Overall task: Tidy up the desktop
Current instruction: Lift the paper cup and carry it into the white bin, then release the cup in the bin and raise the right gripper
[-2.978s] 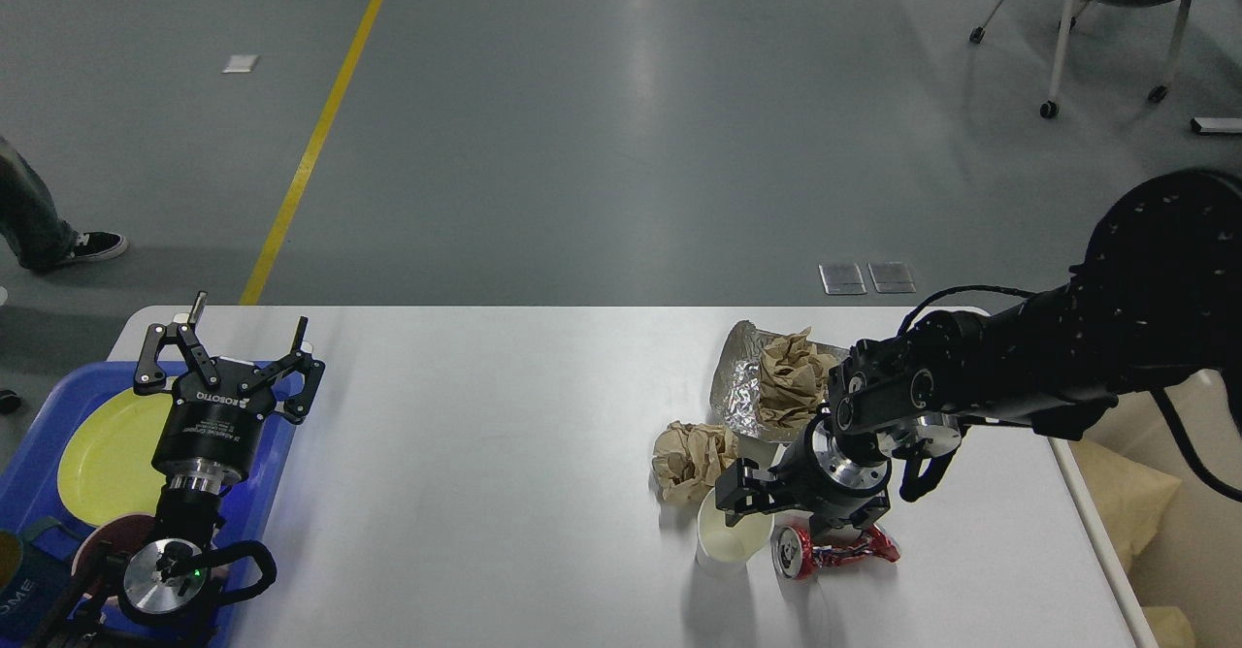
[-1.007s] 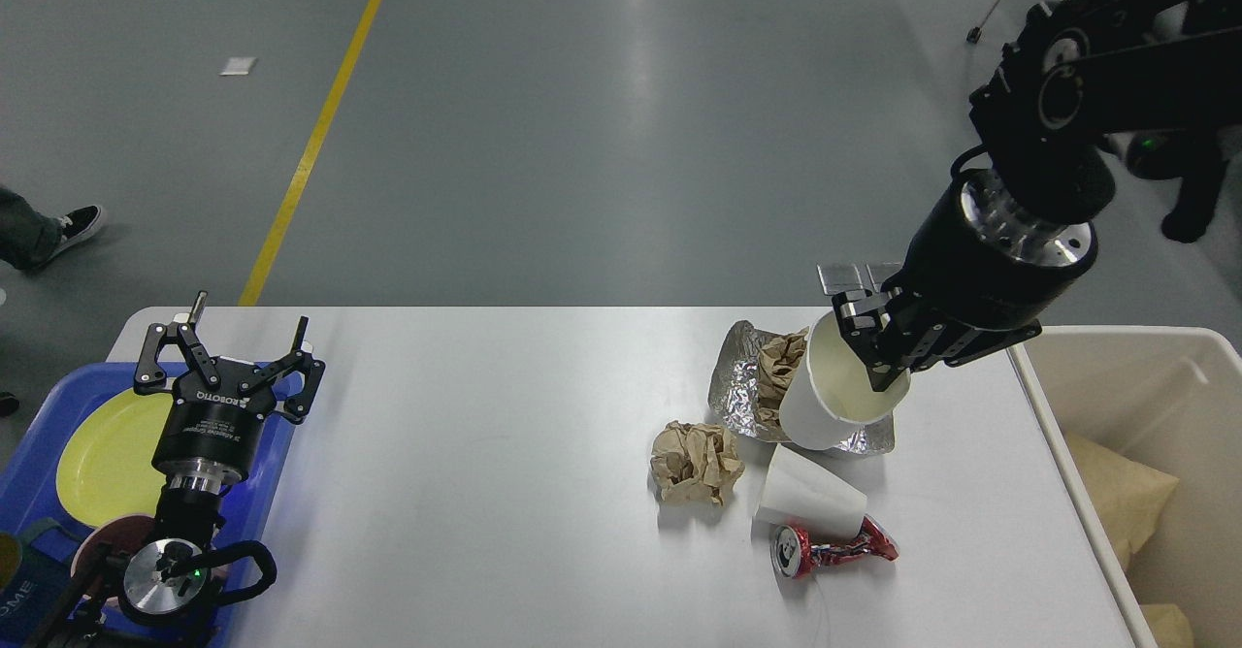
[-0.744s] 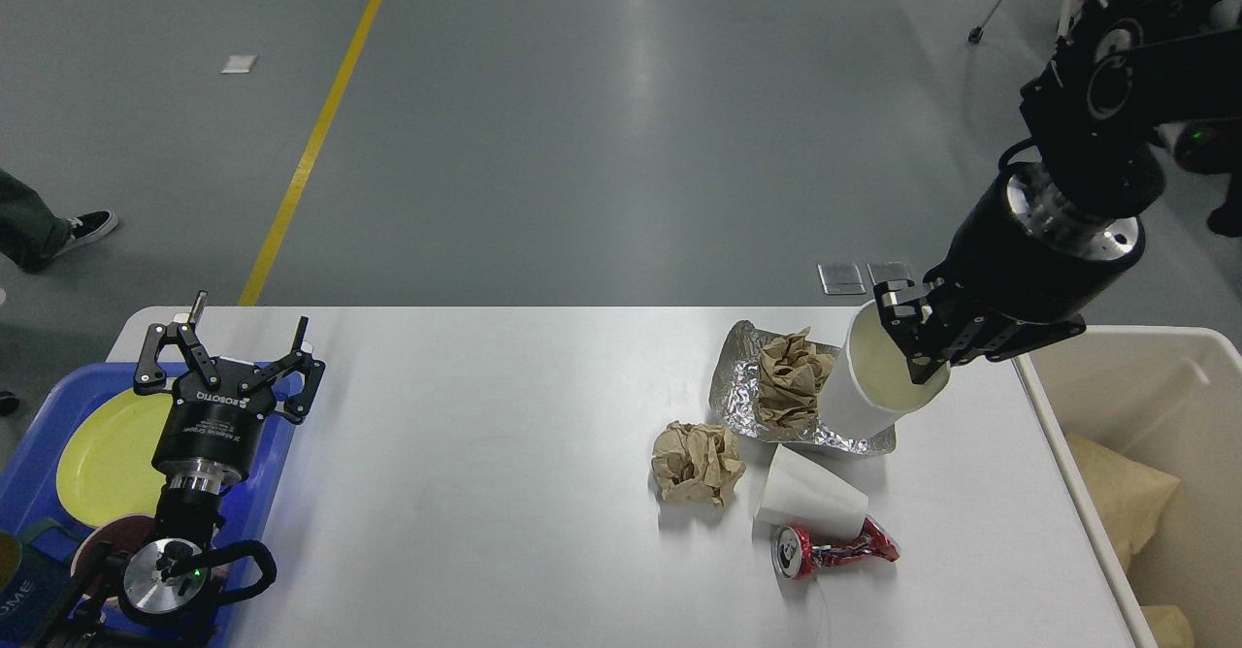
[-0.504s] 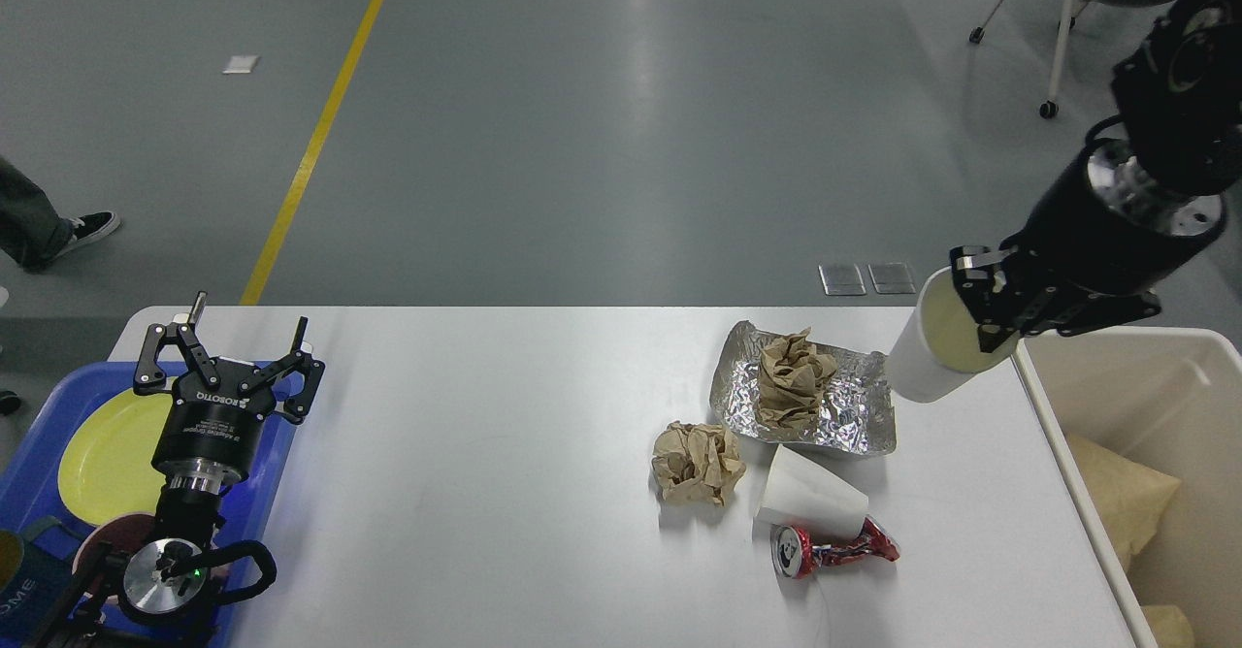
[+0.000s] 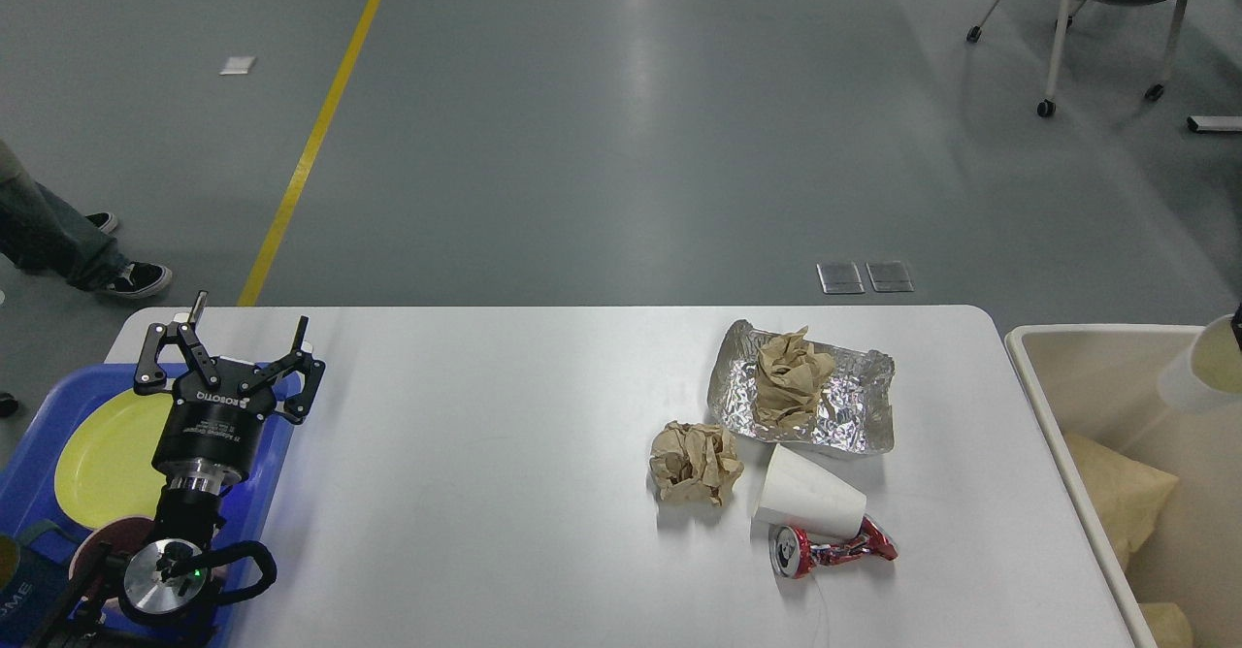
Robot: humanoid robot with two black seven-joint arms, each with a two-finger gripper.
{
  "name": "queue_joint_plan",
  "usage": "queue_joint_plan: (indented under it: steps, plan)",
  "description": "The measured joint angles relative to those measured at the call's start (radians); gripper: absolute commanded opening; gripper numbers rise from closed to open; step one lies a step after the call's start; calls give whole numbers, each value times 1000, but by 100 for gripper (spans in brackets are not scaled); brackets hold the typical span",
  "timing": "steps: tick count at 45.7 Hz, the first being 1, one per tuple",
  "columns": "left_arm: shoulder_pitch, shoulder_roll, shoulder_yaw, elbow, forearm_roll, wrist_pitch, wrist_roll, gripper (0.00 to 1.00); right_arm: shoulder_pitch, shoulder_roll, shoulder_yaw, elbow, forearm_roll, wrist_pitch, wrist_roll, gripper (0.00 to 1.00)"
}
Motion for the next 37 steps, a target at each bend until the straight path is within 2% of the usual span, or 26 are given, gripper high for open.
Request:
queue_joint_plan:
  steps: [5,14,22,31,37]
  plan:
    - [0,0,0,0,0,0,0,96,-243,-13,113,-145,9,-106,-1,0]
    - [0,0,0,0,0,0,-1,96,-573,-4,329,-262,22,-367,-3,0]
    - [0,0,0,0,0,0,-1,96,-845,92,482,-413,27,-591,-8,0]
    - [0,0,0,0,0,0,-1,96,-1093,261,619,-678,64,-674,-14,0]
    - [0,0,0,0,0,0,0,96,-1152,320,639,-752,68,-694,-15,0]
